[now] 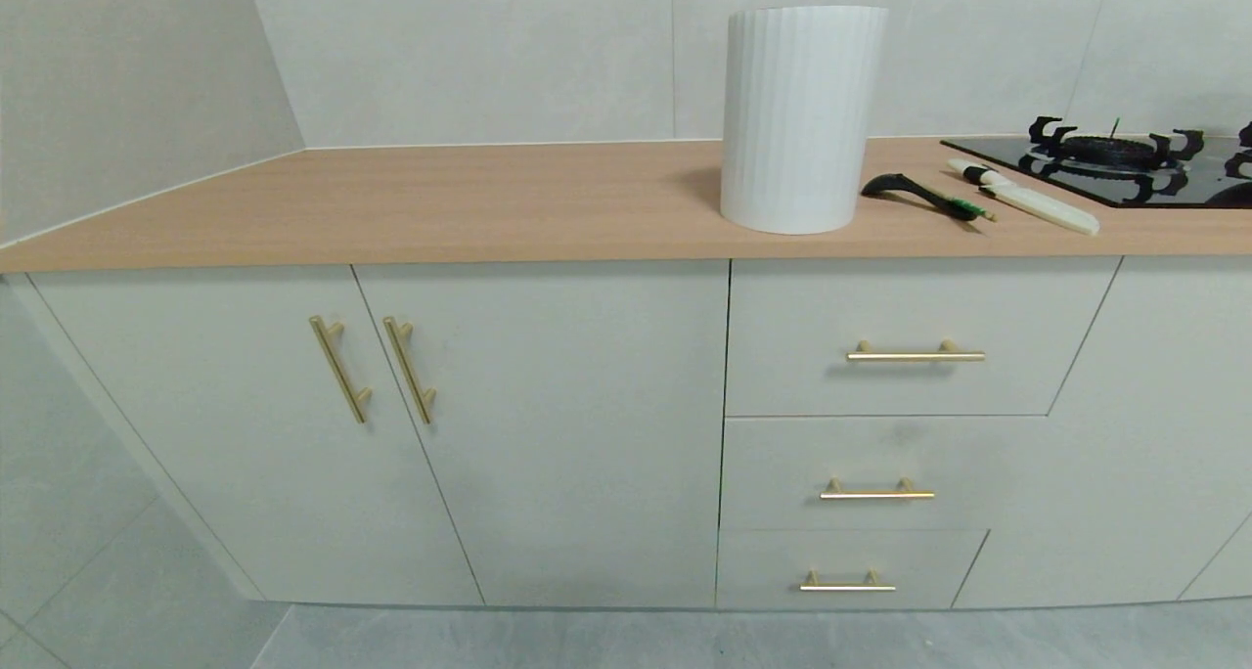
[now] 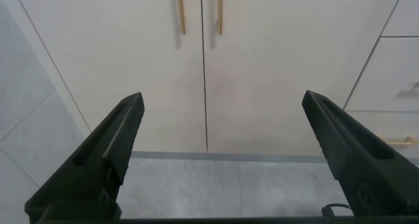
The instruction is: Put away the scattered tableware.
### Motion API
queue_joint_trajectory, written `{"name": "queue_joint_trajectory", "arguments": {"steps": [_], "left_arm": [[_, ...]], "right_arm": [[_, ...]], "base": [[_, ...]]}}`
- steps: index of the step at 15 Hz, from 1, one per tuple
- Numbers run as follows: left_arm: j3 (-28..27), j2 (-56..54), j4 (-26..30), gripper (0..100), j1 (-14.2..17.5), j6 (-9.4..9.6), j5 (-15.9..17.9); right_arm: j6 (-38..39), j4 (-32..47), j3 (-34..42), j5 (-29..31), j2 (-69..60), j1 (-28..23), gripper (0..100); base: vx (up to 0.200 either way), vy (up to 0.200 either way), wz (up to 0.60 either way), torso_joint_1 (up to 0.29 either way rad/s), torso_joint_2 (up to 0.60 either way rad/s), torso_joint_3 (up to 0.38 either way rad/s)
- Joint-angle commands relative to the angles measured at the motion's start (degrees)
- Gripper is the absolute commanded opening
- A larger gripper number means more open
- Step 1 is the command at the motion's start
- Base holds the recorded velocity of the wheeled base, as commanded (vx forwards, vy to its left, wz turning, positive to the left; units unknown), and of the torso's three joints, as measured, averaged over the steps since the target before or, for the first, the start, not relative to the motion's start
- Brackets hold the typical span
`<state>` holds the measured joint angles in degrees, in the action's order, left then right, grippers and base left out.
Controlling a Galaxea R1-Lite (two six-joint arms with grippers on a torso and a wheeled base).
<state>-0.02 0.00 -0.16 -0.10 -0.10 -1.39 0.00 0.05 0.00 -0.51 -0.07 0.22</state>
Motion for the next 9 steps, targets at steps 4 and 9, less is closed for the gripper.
{"name": "queue_joint_trajectory", "arguments": {"steps": [4, 9], "left_arm": [[0.0, 0.1, 0.0, 100, 0.0, 0.01, 0.0], [0.0, 0.1, 0.0, 100, 0.0, 0.01, 0.0]], "right_arm": [[0.2, 0.0, 0.0, 0.0, 0.1, 0.0, 100], [1.1, -0.3, -6.9, -2.0, 1.5, 0.4, 100]], "base": [[0.0, 0.0, 0.0, 0.0, 0.0, 0.0], [0.0, 0.0, 0.0, 0.0, 0.0, 0.0]]}}
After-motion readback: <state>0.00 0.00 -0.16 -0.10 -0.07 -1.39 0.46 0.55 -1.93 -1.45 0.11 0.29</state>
